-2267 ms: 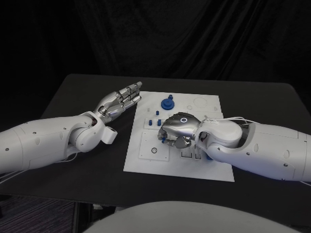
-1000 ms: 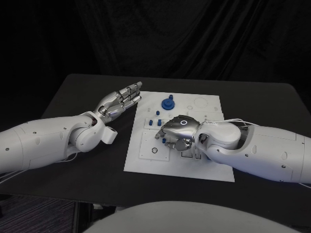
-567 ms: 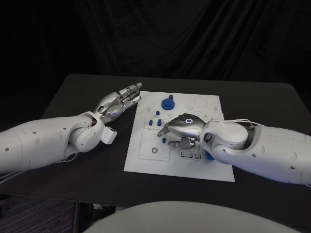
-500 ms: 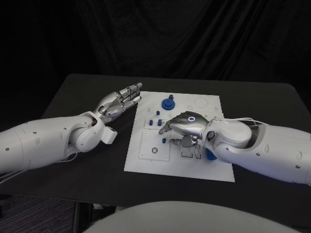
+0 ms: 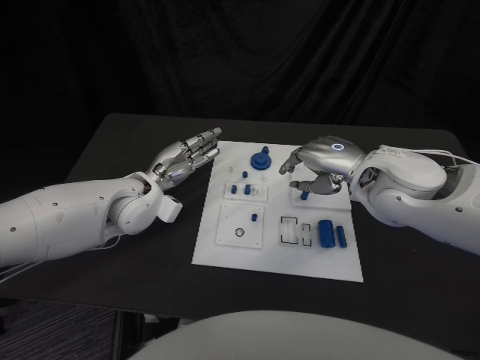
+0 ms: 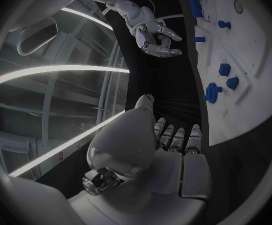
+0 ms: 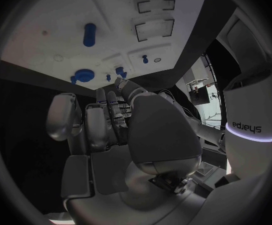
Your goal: Assemble the parts on the task board
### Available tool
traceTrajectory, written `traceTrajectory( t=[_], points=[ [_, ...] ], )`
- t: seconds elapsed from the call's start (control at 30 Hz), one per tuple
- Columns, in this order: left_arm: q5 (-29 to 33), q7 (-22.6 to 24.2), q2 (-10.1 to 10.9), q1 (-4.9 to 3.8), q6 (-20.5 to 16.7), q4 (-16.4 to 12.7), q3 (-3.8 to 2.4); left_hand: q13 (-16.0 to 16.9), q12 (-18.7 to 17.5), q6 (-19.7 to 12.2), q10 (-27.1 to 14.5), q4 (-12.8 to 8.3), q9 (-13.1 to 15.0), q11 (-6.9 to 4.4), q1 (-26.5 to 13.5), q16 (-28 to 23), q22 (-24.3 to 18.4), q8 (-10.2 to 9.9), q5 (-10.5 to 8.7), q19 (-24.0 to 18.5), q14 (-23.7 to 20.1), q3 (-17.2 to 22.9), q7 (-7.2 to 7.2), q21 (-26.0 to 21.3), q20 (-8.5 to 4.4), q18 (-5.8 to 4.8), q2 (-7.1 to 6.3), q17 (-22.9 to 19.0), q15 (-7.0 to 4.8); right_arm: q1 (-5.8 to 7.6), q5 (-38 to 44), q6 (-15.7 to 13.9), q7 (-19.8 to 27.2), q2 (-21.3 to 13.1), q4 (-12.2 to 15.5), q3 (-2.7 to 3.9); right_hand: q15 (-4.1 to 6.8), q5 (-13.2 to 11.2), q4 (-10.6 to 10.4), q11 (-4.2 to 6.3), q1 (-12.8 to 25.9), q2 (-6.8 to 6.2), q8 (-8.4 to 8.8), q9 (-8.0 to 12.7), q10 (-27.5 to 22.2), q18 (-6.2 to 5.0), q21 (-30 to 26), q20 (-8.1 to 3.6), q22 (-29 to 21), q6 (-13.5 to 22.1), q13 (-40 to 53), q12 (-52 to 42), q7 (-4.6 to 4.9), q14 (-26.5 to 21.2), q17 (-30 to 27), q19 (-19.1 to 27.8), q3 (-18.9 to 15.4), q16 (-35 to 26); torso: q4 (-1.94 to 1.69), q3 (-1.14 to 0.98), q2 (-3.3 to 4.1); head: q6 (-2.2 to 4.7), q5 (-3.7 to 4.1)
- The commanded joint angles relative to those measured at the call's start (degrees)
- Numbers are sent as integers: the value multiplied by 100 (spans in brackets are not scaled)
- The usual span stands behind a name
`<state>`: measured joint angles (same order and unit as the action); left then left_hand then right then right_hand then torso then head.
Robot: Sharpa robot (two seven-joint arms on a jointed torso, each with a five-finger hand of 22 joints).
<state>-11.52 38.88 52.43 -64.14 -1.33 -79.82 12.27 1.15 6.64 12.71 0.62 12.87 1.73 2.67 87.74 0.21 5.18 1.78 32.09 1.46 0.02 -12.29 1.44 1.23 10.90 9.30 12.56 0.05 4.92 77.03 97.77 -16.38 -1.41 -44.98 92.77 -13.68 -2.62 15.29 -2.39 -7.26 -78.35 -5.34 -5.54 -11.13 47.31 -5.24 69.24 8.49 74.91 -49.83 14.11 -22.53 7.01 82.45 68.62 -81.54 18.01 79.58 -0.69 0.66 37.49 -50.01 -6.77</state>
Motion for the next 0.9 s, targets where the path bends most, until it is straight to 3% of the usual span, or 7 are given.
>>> traceTrajectory(
  t=[0.03,0.2,0.37,0.53,0.9],
  points=[
    [23,423,-7,6,15,-6,-6,-3,-18,-6,-4,-14,2,-12,-41,-21,-3,7,9,-4,-2,-4,-19,-18,40,75,2,-5,34,12,61,296,-513,-109,19,-19,23,-99,-84,22,114,-51,-5,12,63,119,169,-20,986,-79,-24,-34,-1,62,82,-74,-50,67,-3,-12,6,1,-1],
    [23,414,-14,10,37,2,-6,-2,-12,-14,-4,-17,1,4,-41,-21,8,5,15,1,-2,-2,-43,-15,64,74,5,-5,44,-35,194,538,-722,-235,-22,-41,33,-280,-188,28,228,-67,62,48,-61,109,142,-33,968,-46,-70,20,-2,31,-20,-50,-155,22,12,-13,2,1,-25],
    [23,419,-18,19,47,-4,-6,-1,-5,-27,-4,-24,-1,43,-42,-21,18,2,16,8,-2,3,-83,-10,117,79,9,-5,60,-135,235,579,-775,-287,-42,-47,15,-420,-250,4,276,-55,88,69,-99,107,134,-21,960,-61,-108,59,-24,-1,-115,-34,-244,-34,-2,-15,7,1,-17],
    [23,417,-13,29,56,-7,-6,-1,-5,-27,-4,-24,-1,43,-42,-21,18,2,16,8,-2,3,-83,-10,117,79,9,-5,60,-204,247,557,-769,-277,-72,-49,18,-448,-262,10,273,-47,89,74,-41,117,193,-19,975,-83,-123,63,-46,20,-104,-61,-271,-25,-10,-18,9,1,-12],
    [23,398,-4,37,65,-19,-6,-1,-4,-30,-4,-28,-1,64,-41,-21,18,1,17,9,-2,6,-101,-10,135,81,11,-5,66,-268,252,625,-760,-196,-181,-49,76,-438,-274,74,199,-19,132,152,312,166,461,-64,1043,-112,-252,209,-40,137,4,-187,-343,37,2,-3,8,1,-15]
  ],
)
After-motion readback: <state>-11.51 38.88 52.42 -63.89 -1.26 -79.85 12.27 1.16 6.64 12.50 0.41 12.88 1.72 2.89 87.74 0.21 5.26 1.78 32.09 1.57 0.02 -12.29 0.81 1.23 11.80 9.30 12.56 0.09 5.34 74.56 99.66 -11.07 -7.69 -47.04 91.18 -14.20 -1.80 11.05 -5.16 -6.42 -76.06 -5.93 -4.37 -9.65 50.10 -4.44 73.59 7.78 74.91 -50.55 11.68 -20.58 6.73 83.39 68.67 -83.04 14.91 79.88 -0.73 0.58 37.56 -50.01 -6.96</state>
